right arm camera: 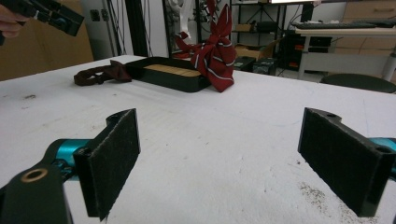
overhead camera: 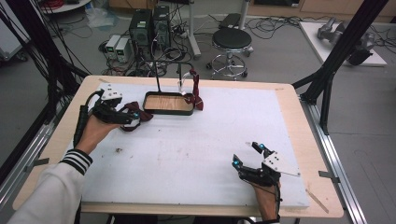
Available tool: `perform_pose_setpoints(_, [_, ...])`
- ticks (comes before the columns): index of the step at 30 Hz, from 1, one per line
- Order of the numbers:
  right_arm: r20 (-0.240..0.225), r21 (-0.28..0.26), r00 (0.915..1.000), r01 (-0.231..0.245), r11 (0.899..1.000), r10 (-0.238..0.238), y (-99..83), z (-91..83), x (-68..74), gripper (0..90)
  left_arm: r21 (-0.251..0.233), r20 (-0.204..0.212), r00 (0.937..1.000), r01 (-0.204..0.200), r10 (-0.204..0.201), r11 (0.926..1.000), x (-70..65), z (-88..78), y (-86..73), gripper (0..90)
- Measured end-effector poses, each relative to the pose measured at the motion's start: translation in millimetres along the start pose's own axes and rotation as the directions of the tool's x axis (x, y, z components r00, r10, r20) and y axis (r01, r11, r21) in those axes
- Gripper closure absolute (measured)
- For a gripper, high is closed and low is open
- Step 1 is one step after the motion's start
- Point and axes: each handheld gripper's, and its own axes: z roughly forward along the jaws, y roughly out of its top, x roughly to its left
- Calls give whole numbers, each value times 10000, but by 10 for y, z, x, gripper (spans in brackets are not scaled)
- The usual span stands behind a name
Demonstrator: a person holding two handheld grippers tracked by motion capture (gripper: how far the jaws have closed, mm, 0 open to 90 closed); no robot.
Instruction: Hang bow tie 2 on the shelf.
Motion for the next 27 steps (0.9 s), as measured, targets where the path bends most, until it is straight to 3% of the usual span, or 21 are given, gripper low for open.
perform_pose_setpoints(5, [4, -51, 10000, 76, 10000, -76, -3, -3, 3, 121, 313, 144, 9998, 126, -131, 9994, -4, 106, 17, 146])
perform_pose_setpoints(10, [-2, -89, 10000, 40, 10000, -40, -6, -9, 8, 121, 688, 385, 9969, 658, -686, 9955, 23, 212, 0, 146])
perform_pose_setpoints(14, [23, -70, 10000, 16, 10000, -15, -7, -12, 12, 121, 1092, 343, 9966, 708, -749, 9915, 31, 280, -23, 146])
perform_pose_setpoints(22, [62, -153, 9999, 126, 9998, -126, -8, -10, 12, 121, 1784, 118, 9900, 1365, -1408, 9744, 50, 423, -54, 164])
perform_pose_setpoints(27, [84, -126, 9998, 159, 9998, -158, -8, -9, 14, 121, 2176, 12, 9909, 1309, -1343, 9672, 27, 483, -47, 176])
